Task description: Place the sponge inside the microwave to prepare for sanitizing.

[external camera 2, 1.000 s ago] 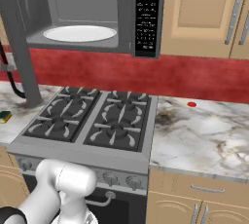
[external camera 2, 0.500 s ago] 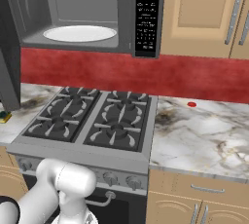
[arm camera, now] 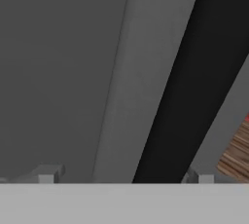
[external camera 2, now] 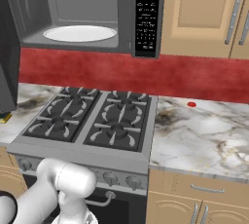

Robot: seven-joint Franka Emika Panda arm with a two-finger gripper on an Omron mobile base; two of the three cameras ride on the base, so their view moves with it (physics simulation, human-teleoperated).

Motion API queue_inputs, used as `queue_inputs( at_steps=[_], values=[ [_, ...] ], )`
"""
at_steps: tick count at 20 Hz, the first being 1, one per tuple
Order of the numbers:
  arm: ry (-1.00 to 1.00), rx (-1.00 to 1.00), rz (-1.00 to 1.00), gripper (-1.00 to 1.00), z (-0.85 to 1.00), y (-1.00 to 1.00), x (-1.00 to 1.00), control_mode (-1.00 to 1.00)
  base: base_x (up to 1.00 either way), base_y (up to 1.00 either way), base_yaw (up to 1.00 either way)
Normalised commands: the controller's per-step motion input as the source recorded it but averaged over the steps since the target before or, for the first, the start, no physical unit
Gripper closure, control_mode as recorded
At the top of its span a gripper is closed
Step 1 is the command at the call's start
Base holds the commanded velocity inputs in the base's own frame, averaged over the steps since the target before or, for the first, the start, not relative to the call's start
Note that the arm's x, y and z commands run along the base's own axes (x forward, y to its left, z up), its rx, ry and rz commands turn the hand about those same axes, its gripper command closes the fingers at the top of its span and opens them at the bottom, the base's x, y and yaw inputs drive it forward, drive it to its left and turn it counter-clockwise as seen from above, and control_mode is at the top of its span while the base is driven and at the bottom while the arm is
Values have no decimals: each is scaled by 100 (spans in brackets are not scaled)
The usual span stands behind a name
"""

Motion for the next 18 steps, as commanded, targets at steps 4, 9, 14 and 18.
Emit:
queue_inputs(
  at_steps=[4,9,14,18],
  values=[
    [-6,0,0,-100,0,26,-2,-100,0,0,0],
    [-1,-1,0,-100,0,0,-23,-100,0,0,0],
    [-13,0,0,-100,0,12,0,-100,0,0,0],
    [-7,0,0,-100,0,13,-4,-100,0,0,0]
  ],
)
